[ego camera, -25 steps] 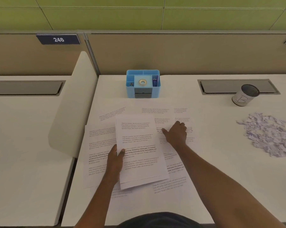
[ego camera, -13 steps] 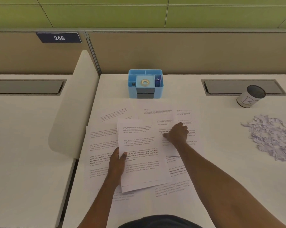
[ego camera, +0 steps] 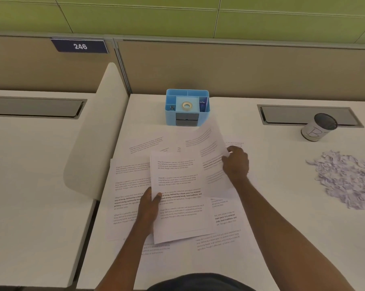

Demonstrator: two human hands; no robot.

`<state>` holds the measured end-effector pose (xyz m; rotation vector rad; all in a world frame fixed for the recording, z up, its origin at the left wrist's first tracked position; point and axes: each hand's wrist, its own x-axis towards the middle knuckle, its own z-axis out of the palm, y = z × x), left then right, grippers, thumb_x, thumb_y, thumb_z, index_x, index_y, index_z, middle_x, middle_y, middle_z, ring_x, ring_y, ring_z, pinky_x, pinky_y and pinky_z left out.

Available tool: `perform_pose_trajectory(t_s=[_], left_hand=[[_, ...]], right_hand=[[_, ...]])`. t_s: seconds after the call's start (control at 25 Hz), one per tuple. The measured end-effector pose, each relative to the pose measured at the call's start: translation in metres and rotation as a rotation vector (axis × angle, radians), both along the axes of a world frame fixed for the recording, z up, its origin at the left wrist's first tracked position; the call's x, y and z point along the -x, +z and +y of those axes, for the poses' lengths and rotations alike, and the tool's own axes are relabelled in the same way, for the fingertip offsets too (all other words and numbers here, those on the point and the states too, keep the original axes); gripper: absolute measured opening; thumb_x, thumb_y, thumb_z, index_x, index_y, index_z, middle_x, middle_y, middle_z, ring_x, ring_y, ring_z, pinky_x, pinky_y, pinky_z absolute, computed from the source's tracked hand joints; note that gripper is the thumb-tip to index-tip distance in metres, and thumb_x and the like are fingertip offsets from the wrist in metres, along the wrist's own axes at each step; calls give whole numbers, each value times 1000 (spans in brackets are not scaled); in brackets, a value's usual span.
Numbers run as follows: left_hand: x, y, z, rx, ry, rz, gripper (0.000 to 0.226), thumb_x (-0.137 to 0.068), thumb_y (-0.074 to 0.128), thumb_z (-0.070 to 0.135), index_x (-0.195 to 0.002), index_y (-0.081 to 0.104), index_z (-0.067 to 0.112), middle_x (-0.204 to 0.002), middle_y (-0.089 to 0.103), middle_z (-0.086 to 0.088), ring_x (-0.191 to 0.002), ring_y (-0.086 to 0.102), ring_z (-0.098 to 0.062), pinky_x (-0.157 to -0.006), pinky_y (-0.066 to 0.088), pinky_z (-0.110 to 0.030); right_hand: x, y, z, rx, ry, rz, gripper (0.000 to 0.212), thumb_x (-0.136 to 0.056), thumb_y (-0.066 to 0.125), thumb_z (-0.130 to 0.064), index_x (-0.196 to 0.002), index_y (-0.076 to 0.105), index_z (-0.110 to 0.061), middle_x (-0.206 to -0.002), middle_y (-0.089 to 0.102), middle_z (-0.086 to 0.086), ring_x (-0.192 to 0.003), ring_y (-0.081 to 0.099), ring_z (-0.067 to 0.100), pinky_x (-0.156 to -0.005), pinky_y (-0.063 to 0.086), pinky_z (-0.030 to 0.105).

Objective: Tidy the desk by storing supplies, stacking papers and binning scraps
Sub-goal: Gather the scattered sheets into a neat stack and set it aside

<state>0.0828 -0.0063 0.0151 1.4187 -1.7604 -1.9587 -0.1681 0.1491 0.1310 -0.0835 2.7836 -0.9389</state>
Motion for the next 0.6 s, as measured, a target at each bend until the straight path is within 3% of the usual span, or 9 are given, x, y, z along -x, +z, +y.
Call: perform_pose_trajectory(t_s=[0.08, 0.2, 0.32, 0.44, 0.6], left_hand=[[0, 3, 1, -4, -4, 1, 38, -109, 58, 21, -147, 59, 23, -137, 70, 3, -120, 69, -19, -103, 57, -44], [0, 6, 1, -33, 10, 21, 37, -110, 57, 19, -146, 59, 22, -134, 71, 4, -117, 70, -17, -91, 58, -34], [1, 7, 1, -36, 12, 14, 36, -109, 57, 17, -144, 61, 21, -134, 72, 3, -117, 71, -18, -98, 58, -41], [1, 6, 1, -45, 12, 5, 31, -109, 57, 18, -139, 64, 24, -132, 73, 2, -116, 72, -19, -103, 58, -47], [2, 9, 1, -97, 51, 25, 26, -111, 54, 26, -133, 68, 25, -125, 77, 2, -113, 75, -22, -102, 59, -54]], right_hand=[[3, 24, 6, -14, 33, 131, 29, -93, 60, -10, -120, 68, -14, -112, 74, 10, -84, 67, 26, -69, 48, 26], [3, 60, 11, 13, 60, 258, 23, -95, 57, -12, -114, 70, -13, -106, 75, 10, -70, 55, 18, -52, 33, 16], [2, 85, 17, 86, 72, 325, 21, -94, 62, -14, -112, 71, -11, -107, 75, 10, -73, 58, 18, -54, 33, 11], [2, 72, 22, 279, 108, 175, 22, -88, 70, -16, -110, 73, -11, -104, 77, 8, -80, 72, 22, -69, 55, 22], [-8, 11, 28, 428, 95, -138, 13, -85, 74, -16, -97, 76, -15, -96, 77, 7, -84, 75, 27, -76, 62, 38]])
